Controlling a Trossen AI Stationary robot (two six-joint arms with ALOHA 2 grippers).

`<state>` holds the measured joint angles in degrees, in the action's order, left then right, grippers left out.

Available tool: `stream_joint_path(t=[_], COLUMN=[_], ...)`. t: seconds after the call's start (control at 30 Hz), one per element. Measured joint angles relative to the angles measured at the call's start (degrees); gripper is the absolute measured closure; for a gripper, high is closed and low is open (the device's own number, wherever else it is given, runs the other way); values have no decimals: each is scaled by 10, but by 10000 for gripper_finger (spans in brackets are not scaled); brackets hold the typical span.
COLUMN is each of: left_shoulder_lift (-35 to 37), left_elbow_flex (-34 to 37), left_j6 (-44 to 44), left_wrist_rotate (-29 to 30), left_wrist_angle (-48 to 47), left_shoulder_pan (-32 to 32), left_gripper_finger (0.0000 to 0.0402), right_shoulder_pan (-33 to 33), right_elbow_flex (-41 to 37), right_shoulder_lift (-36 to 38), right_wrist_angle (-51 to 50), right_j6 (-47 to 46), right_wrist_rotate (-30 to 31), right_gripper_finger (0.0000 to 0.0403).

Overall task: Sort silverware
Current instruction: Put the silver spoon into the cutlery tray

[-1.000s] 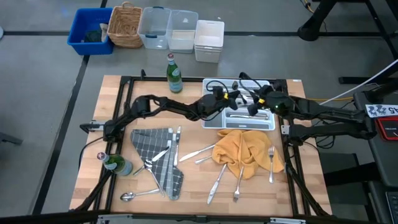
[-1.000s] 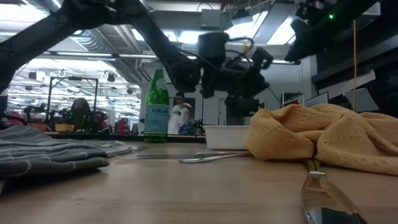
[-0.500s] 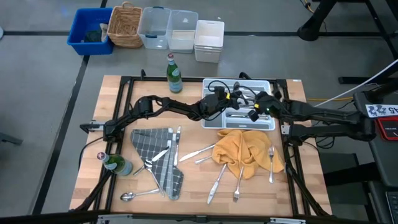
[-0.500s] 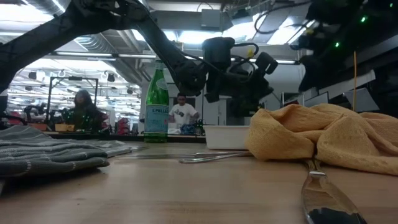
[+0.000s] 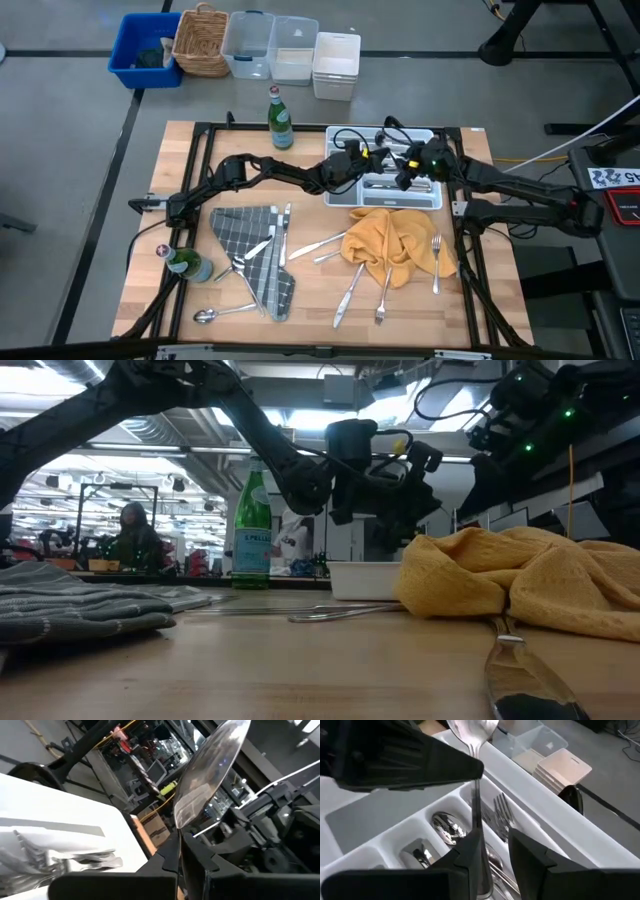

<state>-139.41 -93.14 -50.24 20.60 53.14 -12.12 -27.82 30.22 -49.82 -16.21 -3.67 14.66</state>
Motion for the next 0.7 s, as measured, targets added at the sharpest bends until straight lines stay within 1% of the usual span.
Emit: stream_joint_path(t=[0.13, 0.3, 0.43, 0.57, 0.63, 0.7], left_shoulder_lift=[0, 0, 0, 0, 0, 0], left_elbow_flex=[0, 0, 0, 0, 0, 0], left_j6=[9, 10, 9, 9, 9, 9], left_wrist_rotate=[-6, -12, -20, -21, -21, -24], left_wrist_angle=[6, 9, 19, 28, 34, 39], left_shoulder_pan=[2, 4, 6, 9, 10, 11], left_gripper_finger=[400, 400, 400, 400, 400, 400], right_shoulder_pan=[-16, -32, -41, -50, -49, -49], right_elbow_flex=[0, 0, 0, 0, 0, 0], right_shoulder_lift=[0, 0, 0, 0, 0, 0], right_wrist_angle=[3, 22, 37, 37, 37, 36], right_j6=[12, 38, 41, 41, 41, 41], right_wrist_rotate=[-24, -97, -106, -141, -141, -128], right_gripper_finger=[302, 302, 302, 302, 302, 302])
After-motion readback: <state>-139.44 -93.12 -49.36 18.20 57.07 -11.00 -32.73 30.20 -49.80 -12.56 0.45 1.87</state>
